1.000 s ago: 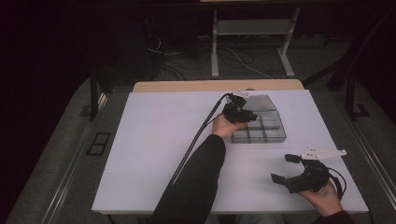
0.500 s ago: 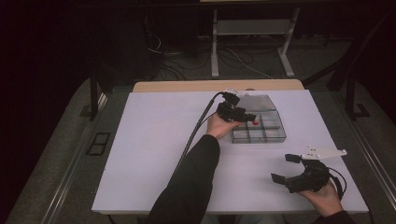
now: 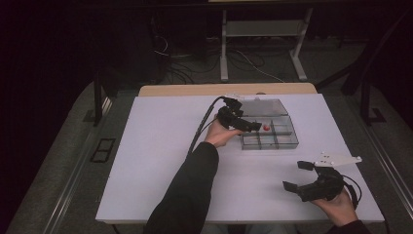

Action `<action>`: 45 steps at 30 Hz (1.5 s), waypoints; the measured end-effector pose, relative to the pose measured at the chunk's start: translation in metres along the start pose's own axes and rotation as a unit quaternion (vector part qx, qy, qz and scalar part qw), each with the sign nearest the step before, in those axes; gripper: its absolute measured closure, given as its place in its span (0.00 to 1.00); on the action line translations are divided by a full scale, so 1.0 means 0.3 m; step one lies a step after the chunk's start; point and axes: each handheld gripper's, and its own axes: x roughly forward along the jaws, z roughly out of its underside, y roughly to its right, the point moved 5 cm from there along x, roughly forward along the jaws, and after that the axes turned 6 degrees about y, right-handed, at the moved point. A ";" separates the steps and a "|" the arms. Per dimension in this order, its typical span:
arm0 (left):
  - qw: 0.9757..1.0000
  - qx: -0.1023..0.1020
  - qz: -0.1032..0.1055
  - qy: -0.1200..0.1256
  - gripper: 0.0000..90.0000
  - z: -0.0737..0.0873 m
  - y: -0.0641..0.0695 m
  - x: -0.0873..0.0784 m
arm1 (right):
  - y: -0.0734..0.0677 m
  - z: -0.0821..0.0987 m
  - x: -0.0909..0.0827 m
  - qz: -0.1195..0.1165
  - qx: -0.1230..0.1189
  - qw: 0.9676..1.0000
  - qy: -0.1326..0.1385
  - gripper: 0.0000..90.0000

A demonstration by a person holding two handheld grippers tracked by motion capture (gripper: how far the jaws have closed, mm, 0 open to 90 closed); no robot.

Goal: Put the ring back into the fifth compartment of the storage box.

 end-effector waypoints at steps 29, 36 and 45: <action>0.998 0.037 -0.033 0.032 0.00 0.082 0.100 -0.280 | -0.005 0.003 0.005 0.001 -0.005 1.000 -0.004 0.00; 0.998 0.033 -0.039 0.034 0.00 0.123 0.113 -0.340 | -0.005 0.003 0.006 0.001 -0.005 1.000 -0.004 0.00; 0.998 0.024 -0.050 0.040 0.00 0.199 0.126 -0.413 | -0.006 0.005 0.007 0.004 -0.007 1.000 -0.007 0.00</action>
